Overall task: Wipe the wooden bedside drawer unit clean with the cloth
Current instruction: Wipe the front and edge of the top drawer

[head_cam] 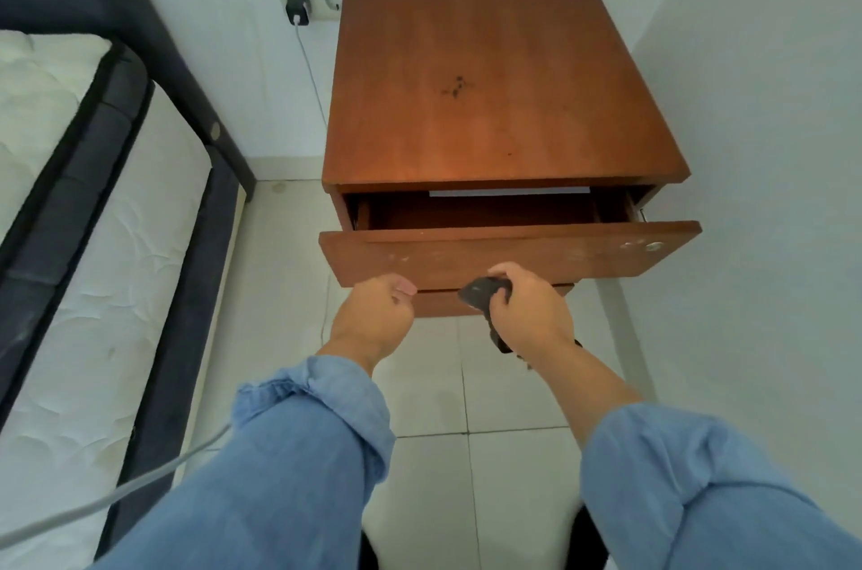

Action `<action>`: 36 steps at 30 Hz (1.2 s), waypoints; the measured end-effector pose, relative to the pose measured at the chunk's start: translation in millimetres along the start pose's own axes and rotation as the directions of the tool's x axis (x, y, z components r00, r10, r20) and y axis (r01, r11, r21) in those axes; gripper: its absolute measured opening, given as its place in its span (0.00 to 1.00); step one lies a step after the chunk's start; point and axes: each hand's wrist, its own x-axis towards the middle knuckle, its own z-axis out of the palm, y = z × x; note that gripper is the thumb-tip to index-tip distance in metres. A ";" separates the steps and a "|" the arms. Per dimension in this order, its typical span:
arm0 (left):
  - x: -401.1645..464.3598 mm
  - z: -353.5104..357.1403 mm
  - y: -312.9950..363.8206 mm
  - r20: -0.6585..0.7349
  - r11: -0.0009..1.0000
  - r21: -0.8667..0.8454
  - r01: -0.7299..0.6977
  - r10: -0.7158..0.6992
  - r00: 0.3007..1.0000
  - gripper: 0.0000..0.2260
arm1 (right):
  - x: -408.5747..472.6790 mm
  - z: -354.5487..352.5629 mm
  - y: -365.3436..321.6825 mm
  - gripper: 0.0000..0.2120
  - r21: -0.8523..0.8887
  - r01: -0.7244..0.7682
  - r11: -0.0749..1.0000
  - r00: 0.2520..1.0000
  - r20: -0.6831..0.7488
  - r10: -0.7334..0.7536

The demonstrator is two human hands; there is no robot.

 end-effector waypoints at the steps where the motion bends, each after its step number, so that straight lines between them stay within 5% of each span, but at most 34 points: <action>1: 2.3 7.0 8.5 0.010 1.000 0.010 -0.024 0.024 1.000 0.14 | 0.2 -9.5 10.9 0.12 0.026 -0.055 0.998 0.998 0.000 0.055; 7: 21.3 37.3 39.3 0.042 0.997 -0.007 -0.081 0.081 0.996 0.14 | 19.2 -37.7 62.8 0.06 0.196 -0.199 0.960 0.980 0.023 0.199; 22: 69.0 65.7 43.5 -0.201 0.981 -0.018 -0.192 0.184 0.962 0.11 | 81.9 -26.7 85.3 0.06 0.330 -0.073 0.941 0.984 -0.127 0.121; 36: 131.8 110.5 14.7 -0.501 0.832 0.161 -0.531 0.532 0.682 0.12 | 139.2 31.4 111.1 0.09 0.299 0.230 0.926 0.863 -0.502 -0.052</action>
